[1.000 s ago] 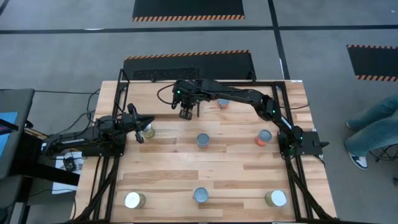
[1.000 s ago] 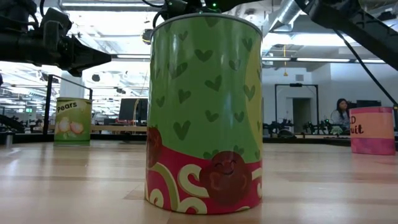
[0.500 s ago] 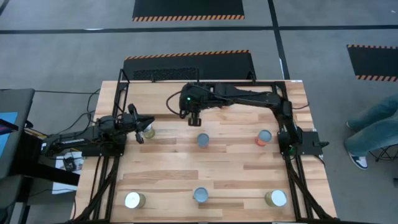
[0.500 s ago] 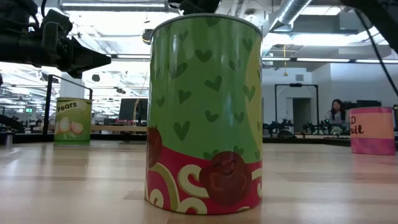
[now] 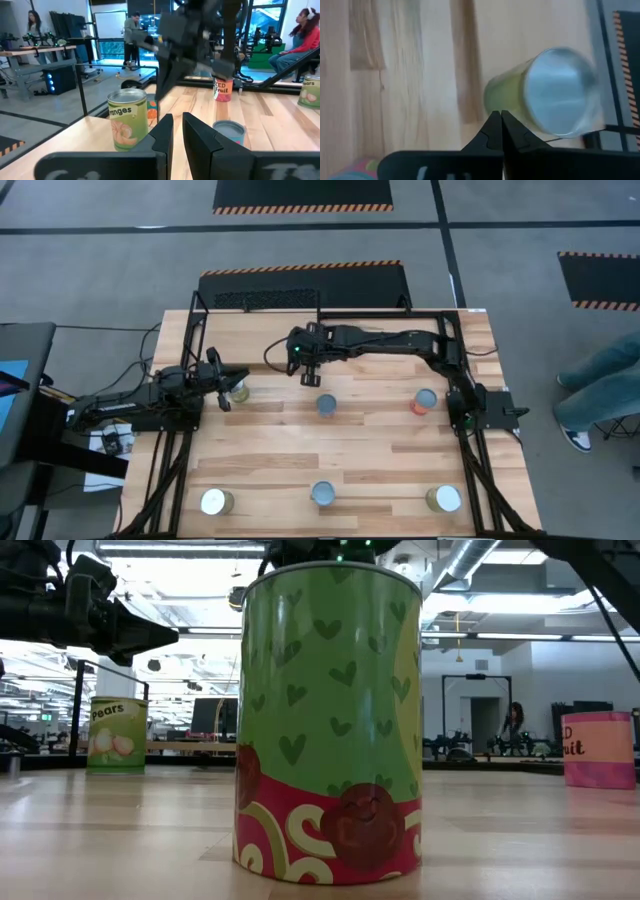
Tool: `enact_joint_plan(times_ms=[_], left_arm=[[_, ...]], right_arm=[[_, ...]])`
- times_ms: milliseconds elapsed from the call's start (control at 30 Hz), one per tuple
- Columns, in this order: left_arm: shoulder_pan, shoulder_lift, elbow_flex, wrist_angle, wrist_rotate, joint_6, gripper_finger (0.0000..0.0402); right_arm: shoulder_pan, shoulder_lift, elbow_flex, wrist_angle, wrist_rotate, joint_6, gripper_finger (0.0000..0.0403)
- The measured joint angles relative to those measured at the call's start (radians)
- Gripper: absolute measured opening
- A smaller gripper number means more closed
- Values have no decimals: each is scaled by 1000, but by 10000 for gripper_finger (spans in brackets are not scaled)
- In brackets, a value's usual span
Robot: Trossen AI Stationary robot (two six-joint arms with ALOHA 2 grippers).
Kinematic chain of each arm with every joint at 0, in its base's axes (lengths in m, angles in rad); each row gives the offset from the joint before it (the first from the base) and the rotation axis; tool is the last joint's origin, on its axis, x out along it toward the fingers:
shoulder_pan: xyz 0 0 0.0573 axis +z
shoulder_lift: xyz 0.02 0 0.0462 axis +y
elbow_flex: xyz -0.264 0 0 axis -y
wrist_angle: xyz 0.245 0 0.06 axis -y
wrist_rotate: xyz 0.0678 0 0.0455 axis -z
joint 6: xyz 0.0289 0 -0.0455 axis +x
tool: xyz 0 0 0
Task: Pick and place cans onto a shelf
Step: Put the top large canned oranges on the shelf
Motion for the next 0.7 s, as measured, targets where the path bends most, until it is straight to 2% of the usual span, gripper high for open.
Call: enact_joint_plan(times_ms=[333, 700], left_arm=[[1, 5, 0, 0, -4, 1, 32], [1, 8, 0, 0, -6, 1, 32]], right_arm=[[-4, 30, 3, 44, 73, 17, 4], [19, 25, 8, 84, 80, -10, 4]])
